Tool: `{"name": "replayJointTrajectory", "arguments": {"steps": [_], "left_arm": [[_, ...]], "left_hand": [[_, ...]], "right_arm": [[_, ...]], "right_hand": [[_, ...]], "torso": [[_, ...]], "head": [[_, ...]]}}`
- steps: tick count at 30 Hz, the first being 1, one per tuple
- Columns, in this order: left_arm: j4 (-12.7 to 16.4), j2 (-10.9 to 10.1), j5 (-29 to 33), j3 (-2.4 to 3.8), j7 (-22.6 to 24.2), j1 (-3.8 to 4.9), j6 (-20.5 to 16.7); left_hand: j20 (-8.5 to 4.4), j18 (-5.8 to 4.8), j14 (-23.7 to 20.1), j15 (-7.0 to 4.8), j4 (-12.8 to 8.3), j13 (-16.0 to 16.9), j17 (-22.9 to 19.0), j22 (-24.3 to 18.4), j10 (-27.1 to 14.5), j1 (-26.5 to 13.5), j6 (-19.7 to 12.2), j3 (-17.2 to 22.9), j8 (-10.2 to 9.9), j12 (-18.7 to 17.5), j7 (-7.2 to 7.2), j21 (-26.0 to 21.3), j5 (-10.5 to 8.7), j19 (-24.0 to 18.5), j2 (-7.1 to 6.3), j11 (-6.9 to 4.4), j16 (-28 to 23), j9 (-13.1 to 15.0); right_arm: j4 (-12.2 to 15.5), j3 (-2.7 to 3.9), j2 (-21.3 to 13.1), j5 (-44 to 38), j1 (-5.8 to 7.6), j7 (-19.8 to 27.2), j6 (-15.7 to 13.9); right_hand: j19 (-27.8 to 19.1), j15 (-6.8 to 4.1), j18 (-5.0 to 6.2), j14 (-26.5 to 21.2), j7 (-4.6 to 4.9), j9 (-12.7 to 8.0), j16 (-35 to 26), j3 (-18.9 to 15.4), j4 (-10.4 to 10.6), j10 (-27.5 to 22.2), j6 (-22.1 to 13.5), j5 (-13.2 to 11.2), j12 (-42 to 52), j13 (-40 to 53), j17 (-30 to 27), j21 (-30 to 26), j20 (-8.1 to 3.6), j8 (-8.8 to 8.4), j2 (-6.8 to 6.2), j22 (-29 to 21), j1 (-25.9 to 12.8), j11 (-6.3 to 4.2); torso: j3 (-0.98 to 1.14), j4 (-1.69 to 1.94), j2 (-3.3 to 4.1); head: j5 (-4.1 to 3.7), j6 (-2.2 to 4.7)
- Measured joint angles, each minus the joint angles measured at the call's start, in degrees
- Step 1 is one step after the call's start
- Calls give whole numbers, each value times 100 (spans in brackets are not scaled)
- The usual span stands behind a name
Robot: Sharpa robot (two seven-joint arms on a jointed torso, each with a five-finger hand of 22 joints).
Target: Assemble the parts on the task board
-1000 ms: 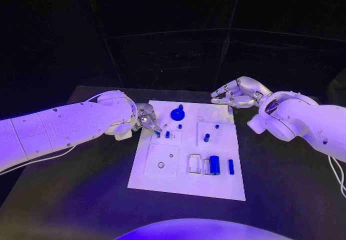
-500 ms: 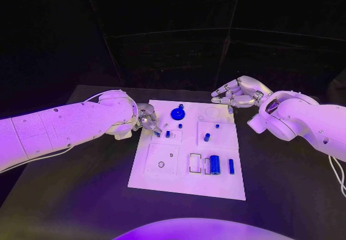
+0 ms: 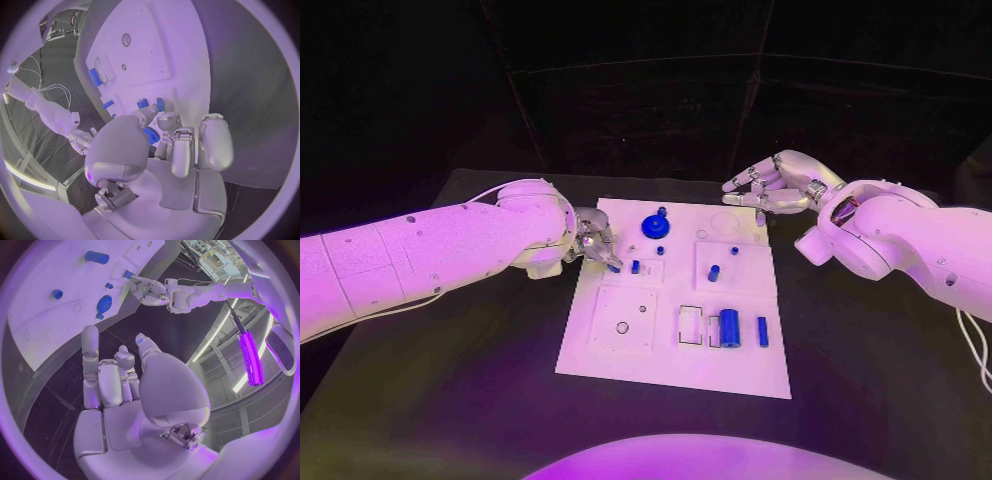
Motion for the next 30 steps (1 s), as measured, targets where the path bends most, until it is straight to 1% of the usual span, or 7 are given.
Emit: {"name": "replayJointTrajectory", "arguments": {"steps": [13, 14, 17, 22, 24, 26, 30], "left_arm": [[-39, 55, -31, -4, -26, 7, 64], [-47, 64, -32, -5, -27, 7, 63], [-77, 88, -32, -8, -42, 7, 57], [-121, 128, -32, -15, -62, 4, 55], [-133, 143, -31, -19, -69, -2, 56], [-139, 150, -29, -24, -75, -8, 59], [-154, 159, -22, -26, -92, -13, 76]], "left_hand": [[0, 0, 0, 0, -27, -7, 0, 1, 19, -89, 1, 106, 31, 0, 0, -21, 0, 0, -13, 21, 0, 12], [0, 0, 0, 0, -131, -7, 0, 1, 20, -158, 11, 224, 40, 0, -8, -21, -3, 0, -26, 19, 0, 15], [0, 0, 0, 0, -220, 9, 0, 35, 54, -404, 73, 332, 73, 0, -51, -21, -3, 0, -110, -13, 0, 25], [0, 0, -22, -22, -72, 29, 0, 67, 85, -681, 186, 214, 141, 39, -84, -21, 14, 0, -189, -45, 0, 22], [-34, 0, -22, -22, 4, 26, 0, 74, 85, -803, 214, 168, 158, 39, -96, -21, 15, 6, -216, -46, 0, 22], [-40, 0, -22, -22, 76, 4, 0, 74, 85, -921, 231, 96, 186, 39, -100, -21, 15, 0, -280, -46, 0, 28], [-40, 0, -22, -21, 176, -5, 0, 93, 85, -1059, 277, -4, 231, 39, -115, 1, 15, 0, -374, -46, 0, 45]], "right_arm": [[-10, 0, 16, 0, 0, 0, 3], [-11, 0, 16, 0, 0, 0, 3], [-12, 0, 18, 0, 0, 1, 3], [-13, 0, 19, 0, 0, 5, 1], [-13, 0, 19, 0, 0, 5, 1], [-13, 0, 19, 0, 0, 6, 1], [-13, 0, 19, 0, 0, 8, 1]], "right_hand": [[0, 0, 0, 0, 0, 0, -49, -2, 34, -22, 0, 32, -24, -31, -33, 0, 0, 0, 0, -8, 0, -22], [0, 0, 0, 0, 0, 0, -49, -2, 34, -22, 0, 32, -24, -32, -33, 0, 0, 0, 0, -8, 0, -21], [0, 0, 0, 0, 0, 0, -49, -2, 34, -43, 0, 33, -24, -40, -42, 0, 0, 0, 0, -8, 0, 0], [0, 0, 0, 0, 0, 0, -83, -18, 50, -193, 0, 33, -217, -234, -72, -22, 0, 0, 24, -18, -24, -6], [0, 0, 0, 0, 0, 0, -83, -18, 50, -206, 0, 33, -269, -299, -72, -22, 0, 0, 24, -21, -24, -1], [0, 0, 0, 0, 0, 0, -83, -18, 50, -228, 0, 33, -270, -329, -84, -22, 0, 0, 24, -21, -24, -22], [0, 0, 0, 0, 0, 0, -83, -2, 66, -248, 0, 33, -311, -356, -84, -22, 0, 0, 24, -21, -24, 0]], "torso": [[-1, -1, 0], [-1, -1, 0], [-1, -4, 0], [0, -7, -2], [0, -7, -3], [0, -7, -3], [1, -7, -3]], "head": [[-1, 1], [-1, 1], [-1, 1], [-1, -5], [-1, -6], [-2, -7], [-14, -7]]}}
